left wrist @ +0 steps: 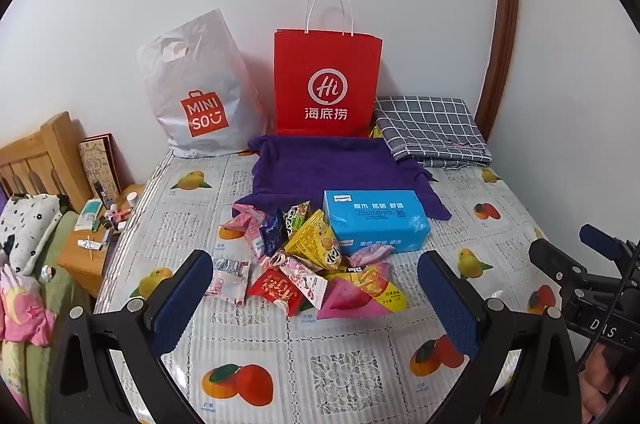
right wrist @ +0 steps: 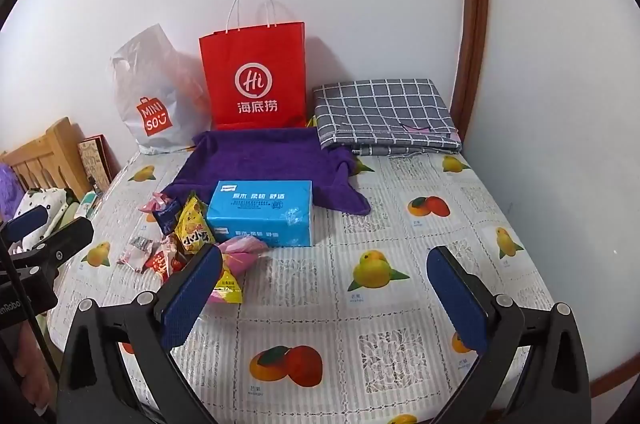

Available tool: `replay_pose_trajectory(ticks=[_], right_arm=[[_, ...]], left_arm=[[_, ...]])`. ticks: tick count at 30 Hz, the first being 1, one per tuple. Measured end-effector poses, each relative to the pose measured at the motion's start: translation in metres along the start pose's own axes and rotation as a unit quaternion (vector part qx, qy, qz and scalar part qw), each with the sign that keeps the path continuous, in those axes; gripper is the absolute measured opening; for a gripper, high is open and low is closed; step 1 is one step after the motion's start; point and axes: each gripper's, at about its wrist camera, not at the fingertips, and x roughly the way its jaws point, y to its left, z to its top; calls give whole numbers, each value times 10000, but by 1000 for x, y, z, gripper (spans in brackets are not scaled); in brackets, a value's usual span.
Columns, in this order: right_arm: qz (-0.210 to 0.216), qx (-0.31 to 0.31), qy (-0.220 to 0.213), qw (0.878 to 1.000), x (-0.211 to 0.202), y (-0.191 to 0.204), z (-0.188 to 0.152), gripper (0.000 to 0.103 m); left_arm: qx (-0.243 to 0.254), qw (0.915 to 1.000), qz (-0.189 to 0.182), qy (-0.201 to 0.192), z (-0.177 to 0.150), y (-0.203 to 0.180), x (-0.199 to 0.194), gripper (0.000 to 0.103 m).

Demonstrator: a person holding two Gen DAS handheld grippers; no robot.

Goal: Organize snacks

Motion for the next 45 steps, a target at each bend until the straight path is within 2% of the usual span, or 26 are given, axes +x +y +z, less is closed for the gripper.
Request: replay_pose_trajectory(ticks=[1,45], right_arm=[[-9,-46,-19,10000,0,2,-3,101],[37,-207,-111,9997,-13,18,-7,101]], left_arm=[[-146,9998,-113,60,0,1,0,103],[-37,10000,-24,-14,1,1,-6,103]])
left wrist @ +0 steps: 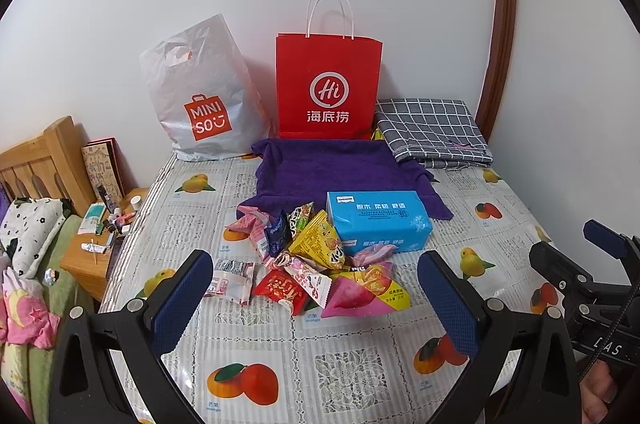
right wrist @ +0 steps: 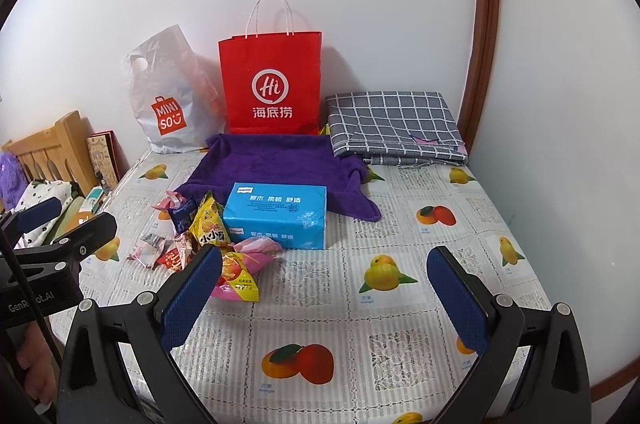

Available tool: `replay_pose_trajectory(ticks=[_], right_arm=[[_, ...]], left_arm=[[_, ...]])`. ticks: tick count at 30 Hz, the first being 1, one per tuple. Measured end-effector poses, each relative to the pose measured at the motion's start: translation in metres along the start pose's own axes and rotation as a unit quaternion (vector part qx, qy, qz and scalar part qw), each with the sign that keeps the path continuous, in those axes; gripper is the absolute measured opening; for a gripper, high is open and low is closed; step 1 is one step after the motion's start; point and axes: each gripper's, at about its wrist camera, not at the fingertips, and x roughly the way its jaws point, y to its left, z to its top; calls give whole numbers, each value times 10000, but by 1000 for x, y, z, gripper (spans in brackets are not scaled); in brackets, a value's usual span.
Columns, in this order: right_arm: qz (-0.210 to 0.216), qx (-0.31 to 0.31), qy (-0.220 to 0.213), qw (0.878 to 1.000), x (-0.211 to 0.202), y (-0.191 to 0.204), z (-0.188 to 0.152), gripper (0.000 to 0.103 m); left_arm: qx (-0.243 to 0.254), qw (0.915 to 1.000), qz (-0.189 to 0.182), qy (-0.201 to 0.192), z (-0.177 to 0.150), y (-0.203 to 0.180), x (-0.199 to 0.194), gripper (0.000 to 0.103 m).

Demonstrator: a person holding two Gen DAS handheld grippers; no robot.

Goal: Organize snacks

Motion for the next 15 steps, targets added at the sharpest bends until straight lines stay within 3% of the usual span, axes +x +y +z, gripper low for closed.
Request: replay_pose_trajectory(ticks=[15], right_arm=[[7,-49,-11,10000,-2,6,-2,101]], left_arm=[[-9,10000,2,8,-3,-1,2,103]])
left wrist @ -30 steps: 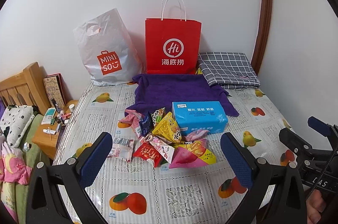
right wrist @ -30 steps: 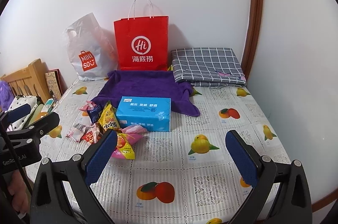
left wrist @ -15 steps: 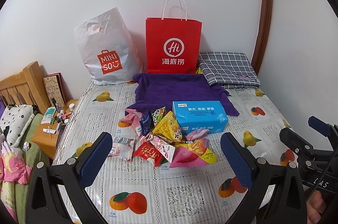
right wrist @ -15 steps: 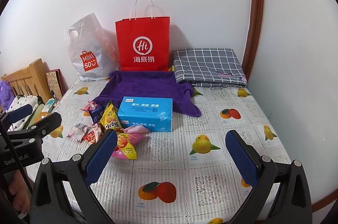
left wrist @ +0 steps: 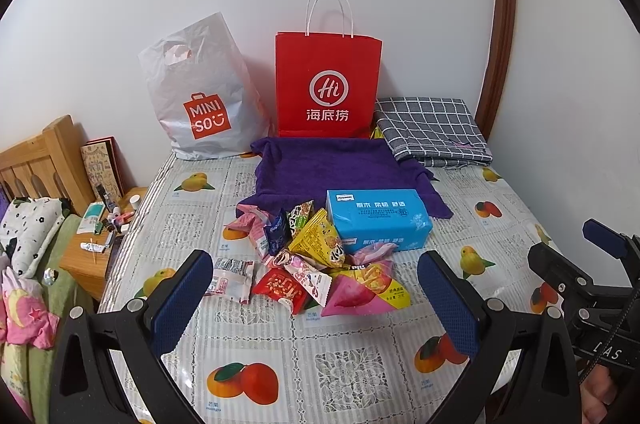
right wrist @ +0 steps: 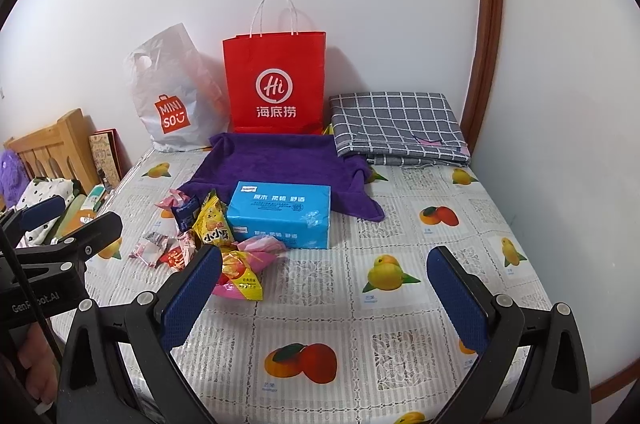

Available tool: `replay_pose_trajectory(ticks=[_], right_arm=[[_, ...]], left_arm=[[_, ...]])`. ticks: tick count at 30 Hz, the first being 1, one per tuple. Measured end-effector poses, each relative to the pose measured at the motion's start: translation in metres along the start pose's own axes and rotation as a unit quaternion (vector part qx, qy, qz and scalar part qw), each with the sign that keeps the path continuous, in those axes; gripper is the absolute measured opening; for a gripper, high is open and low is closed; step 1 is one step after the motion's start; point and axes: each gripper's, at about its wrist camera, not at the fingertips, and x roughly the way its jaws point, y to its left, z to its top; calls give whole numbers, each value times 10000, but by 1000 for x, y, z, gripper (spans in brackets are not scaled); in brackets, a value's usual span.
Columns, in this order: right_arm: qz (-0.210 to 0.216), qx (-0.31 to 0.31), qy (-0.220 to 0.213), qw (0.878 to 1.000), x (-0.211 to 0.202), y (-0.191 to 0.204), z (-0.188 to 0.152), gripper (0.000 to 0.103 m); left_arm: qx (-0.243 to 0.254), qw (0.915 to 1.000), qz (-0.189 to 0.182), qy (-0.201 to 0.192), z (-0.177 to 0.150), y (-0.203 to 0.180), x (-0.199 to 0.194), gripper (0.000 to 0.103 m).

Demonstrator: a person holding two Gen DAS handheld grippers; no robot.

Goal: Organize snacks

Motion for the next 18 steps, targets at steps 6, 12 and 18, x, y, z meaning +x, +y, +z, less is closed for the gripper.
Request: replay_pose_trajectory(ticks=[6,12,18], right_arm=[[35,-5,-13,10000,-1,1,0,101],[54,-1,-34,10000,-2,1,0,101],[76,-12,-52,10000,-2,2,0,101]], left_arm=[[1,10000,-3,0,0,0,0,103],[-11,10000,-19,7,-2,0,2,103],[-8,10000,-68,13,-6,-2,6,103]])
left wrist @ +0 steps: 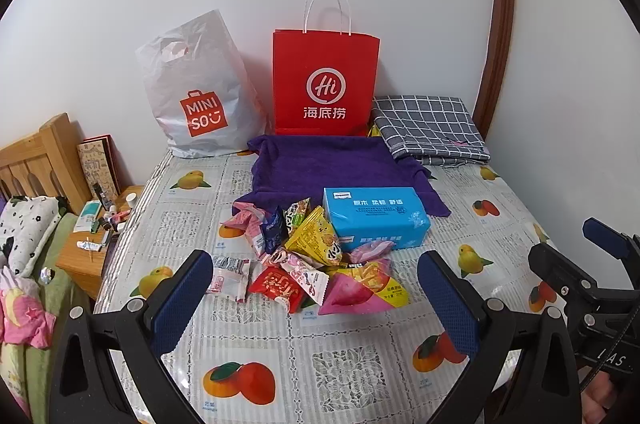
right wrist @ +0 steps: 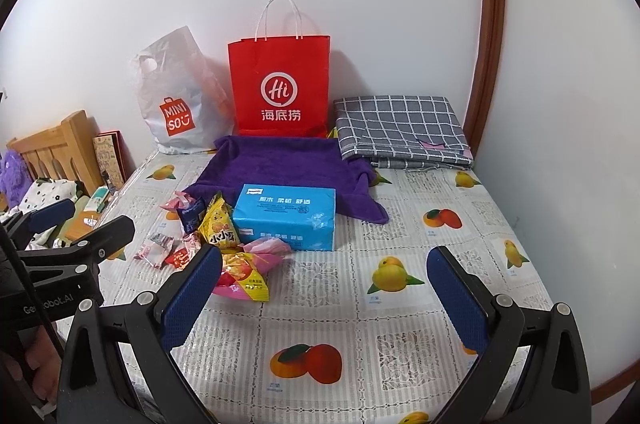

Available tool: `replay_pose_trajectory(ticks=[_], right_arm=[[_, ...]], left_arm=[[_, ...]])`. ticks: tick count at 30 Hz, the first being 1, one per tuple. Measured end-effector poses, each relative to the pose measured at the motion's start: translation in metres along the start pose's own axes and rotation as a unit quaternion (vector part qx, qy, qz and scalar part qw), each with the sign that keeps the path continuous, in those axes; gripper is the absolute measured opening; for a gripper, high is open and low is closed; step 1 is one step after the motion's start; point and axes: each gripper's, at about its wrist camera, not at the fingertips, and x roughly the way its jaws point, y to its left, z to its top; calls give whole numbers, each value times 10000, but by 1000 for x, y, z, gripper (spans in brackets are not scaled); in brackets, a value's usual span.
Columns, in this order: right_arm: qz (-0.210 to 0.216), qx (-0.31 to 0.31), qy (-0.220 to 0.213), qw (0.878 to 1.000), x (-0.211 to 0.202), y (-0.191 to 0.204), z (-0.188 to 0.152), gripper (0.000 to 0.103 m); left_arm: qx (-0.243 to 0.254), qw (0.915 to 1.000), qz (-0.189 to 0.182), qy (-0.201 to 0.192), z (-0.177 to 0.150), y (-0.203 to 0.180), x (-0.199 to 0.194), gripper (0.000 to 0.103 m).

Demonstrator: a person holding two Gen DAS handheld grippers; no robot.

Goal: Organize snacks

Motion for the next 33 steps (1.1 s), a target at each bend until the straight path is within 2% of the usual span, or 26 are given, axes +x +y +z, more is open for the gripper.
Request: replay_pose_trajectory(ticks=[14,20,24,26,33], right_arm=[[113,75,71,9999,12,2,-6,101],[151,102,345,9992,38,3,-14,101],[181,106,535,9983,60,6,-21,99],[251,141,599,9978,71,8,-24,97],[651,221,784,9946,107,20,-34,93]], left_arm=[[-78,9999,-83,107,-2,10,19,103],[-180,9994,-29,304,-11,22,43,103],[-190,9986,154,463,-21,32,63,102],[-246,9980,140,566,-26,40,73,99],[-389,9956,249,817,-40,67,102,99]])
